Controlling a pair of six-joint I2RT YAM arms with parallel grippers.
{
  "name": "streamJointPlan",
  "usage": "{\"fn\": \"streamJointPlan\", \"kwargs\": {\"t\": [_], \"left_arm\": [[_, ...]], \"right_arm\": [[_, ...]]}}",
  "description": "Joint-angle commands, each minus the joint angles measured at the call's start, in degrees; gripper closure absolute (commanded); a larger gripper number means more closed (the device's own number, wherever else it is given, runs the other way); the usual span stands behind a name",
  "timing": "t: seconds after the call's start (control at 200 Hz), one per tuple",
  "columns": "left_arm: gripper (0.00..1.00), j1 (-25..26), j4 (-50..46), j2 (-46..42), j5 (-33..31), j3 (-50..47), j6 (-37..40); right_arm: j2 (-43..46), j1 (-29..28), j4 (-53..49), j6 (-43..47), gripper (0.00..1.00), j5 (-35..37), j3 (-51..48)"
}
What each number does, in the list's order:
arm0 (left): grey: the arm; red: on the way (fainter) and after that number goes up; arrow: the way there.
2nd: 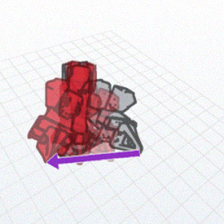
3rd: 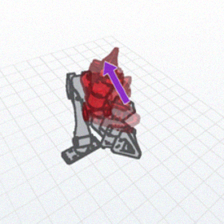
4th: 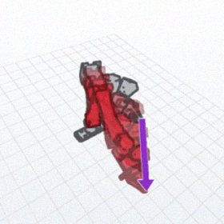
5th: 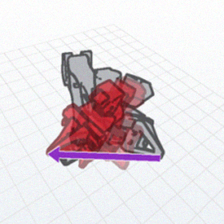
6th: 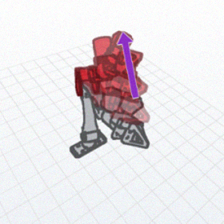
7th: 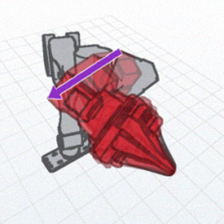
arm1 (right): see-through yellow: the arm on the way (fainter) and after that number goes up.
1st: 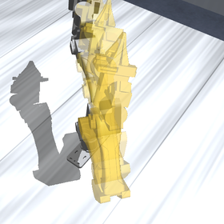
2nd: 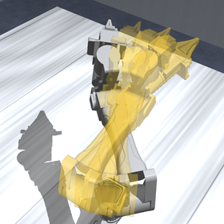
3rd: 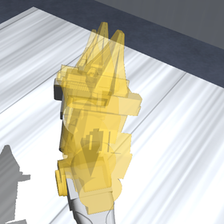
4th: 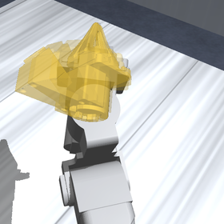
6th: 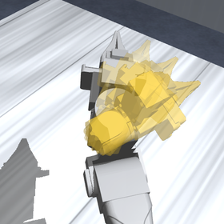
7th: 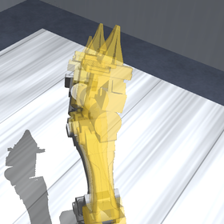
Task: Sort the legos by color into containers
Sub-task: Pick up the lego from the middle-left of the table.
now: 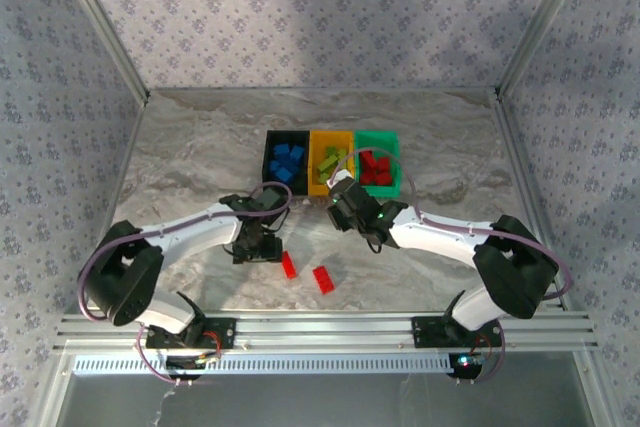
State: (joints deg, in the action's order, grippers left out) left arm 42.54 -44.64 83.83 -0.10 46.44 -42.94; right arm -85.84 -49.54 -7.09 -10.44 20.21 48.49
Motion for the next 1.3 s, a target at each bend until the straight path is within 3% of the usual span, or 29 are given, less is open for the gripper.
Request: {"fn": "streamJointPlan", "kwargs": {"t": [0.0,0.35,0.66,0.81,0.915,1.089,1.294], "left_arm": [[0.34,0.4,-0.6,1.7,-2.1,2.2,0.4],[0.36,0.2,-1.4,8.2,-7.7,7.5,4.3],[0.40,-1.3,-0.5,11.2,-8.7,8.6,7.0],[0.52,-2.1,0.1,10.7,-8.9,8.5,7.3],[0.53,-2.1,0.5,10.1,-8.9,8.8,7.9],[0.73,-2.2,0.2,9.7,-8.9,10.3,8.9],[0.75,-2.1,-0.3,9.2,-9.6,14.1,10.1]], "right_arm": [[-0.6,-0.3,-0.7,0.8,0.41,1.4,1.1],[-0.9,-0.4,-0.9,0.8,0.41,1.8,1.2],[-1.1,-0.5,-1.1,1.0,0.41,2.0,1.3],[-1.2,-0.6,-0.9,1.0,0.41,2.1,1.3],[-1.5,-0.6,-0.9,1.0,0.41,2.1,1.5],[-1.5,-1.2,-1.1,1.1,0.41,2.4,1.9],[-1.5,-3.1,-0.9,1.6,0.41,3.1,2.2]]}}
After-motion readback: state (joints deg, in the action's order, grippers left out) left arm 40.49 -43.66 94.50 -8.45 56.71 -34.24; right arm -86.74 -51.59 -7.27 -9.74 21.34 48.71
